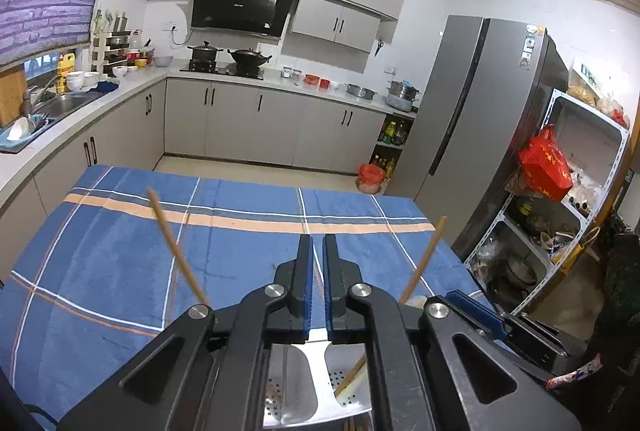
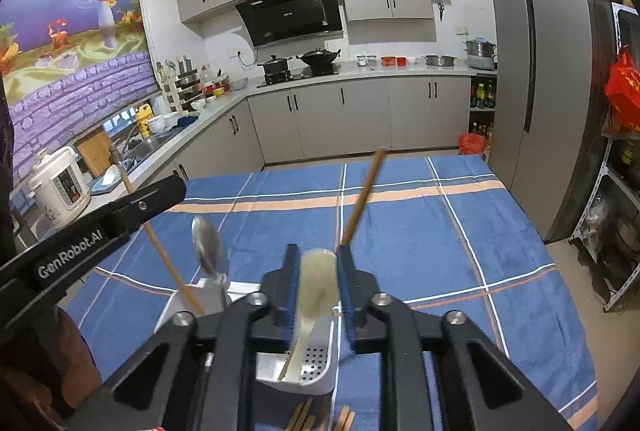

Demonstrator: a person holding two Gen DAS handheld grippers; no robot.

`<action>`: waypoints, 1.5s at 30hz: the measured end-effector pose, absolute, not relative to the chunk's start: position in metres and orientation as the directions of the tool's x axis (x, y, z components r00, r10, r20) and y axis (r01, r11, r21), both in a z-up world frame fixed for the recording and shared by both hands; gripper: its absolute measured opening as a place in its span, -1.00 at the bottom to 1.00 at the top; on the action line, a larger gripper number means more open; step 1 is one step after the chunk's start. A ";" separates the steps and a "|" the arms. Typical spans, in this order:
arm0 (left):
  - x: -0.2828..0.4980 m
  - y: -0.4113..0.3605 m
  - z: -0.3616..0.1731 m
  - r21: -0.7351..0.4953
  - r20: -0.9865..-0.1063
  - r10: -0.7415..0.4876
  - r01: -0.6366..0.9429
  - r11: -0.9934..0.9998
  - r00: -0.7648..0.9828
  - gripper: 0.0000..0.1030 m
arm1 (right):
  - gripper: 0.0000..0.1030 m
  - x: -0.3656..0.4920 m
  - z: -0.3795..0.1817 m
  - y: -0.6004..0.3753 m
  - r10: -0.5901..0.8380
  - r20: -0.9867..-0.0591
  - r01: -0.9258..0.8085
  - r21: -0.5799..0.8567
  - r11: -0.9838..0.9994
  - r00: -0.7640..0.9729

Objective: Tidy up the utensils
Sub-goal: 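Lift both spoons and carry them above the white holder, then open both grippers to drop the spoons into the holder, then close the left gripper on a single wooden chopstick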

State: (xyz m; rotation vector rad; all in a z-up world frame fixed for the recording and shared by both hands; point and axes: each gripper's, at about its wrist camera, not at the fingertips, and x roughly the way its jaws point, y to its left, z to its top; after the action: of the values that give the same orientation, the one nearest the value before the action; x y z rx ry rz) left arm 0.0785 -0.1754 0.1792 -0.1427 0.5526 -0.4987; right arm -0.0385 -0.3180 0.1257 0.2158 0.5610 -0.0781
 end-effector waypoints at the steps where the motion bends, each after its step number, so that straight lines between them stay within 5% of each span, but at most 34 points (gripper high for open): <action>1: 0.074 -0.171 0.184 -0.264 -0.464 -0.489 0.412 0.872 0.739 -0.92 | -0.52 -0.041 0.127 -0.317 -0.014 -0.532 0.133 0.184 0.974 0.846; 4: 0.057 -0.158 0.196 -0.268 -0.448 -0.481 0.400 0.876 0.753 -0.91 | -0.47 -0.056 0.135 -0.319 -0.011 -0.519 0.134 0.199 0.971 0.855; 8: 0.032 -0.132 0.209 -0.279 -0.435 -0.455 0.364 0.888 0.777 -0.83 | -0.16 -0.083 0.137 -0.323 -0.017 -0.519 0.145 0.207 0.968 0.855; 12: 0.005 -0.105 0.203 -0.296 -0.454 -0.412 0.303 0.906 0.790 -0.28 | 0.01 -0.106 0.115 -0.330 0.018 -0.597 0.140 0.217 0.966 0.802; 15: -0.011 -0.094 0.176 -0.262 -0.540 -0.369 0.265 0.928 0.757 -0.22 | 0.00 -0.118 0.074 -0.330 0.091 -0.707 0.115 0.239 0.964 0.702; 21: -0.037 -0.094 0.096 -0.178 -0.735 -0.303 0.259 0.950 0.607 -0.22 | -0.02 -0.137 0.014 -0.316 0.179 -0.813 0.079 0.265 0.961 0.555; 26: -0.049 -0.101 0.050 -0.142 -0.819 -0.279 0.295 0.945 0.501 -0.22 | -0.43 -0.140 0.001 -0.301 0.182 -0.830 0.065 0.253 0.965 0.527; 31: -0.059 -0.106 0.030 -0.096 -0.855 -0.242 0.320 0.942 0.458 -0.26 | -0.51 -0.142 -0.007 -0.291 0.169 -0.840 0.053 0.228 0.972 0.515; 37: -0.063 -0.110 0.023 -0.082 -0.871 -0.233 0.339 0.937 0.433 -0.80 | -0.51 -0.139 -0.007 -0.281 0.142 -0.846 0.046 0.192 0.980 0.515; 40: -0.067 -0.113 0.022 -0.091 -0.873 -0.236 0.333 0.939 0.426 -0.86 | -0.51 -0.131 -0.007 -0.270 0.112 -0.855 0.034 0.149 0.988 0.506; 45: -0.066 -0.095 0.021 -0.280 -0.877 -0.328 0.181 0.943 0.350 -0.90 | -0.68 -0.125 -0.006 -0.258 0.100 -0.868 0.034 0.133 0.991 0.486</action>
State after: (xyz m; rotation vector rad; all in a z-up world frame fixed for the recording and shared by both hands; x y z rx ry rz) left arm -0.0660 -0.0945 0.0209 -0.1425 1.1685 -0.3312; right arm -0.1248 -0.2579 -0.0056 0.1385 1.0638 0.0403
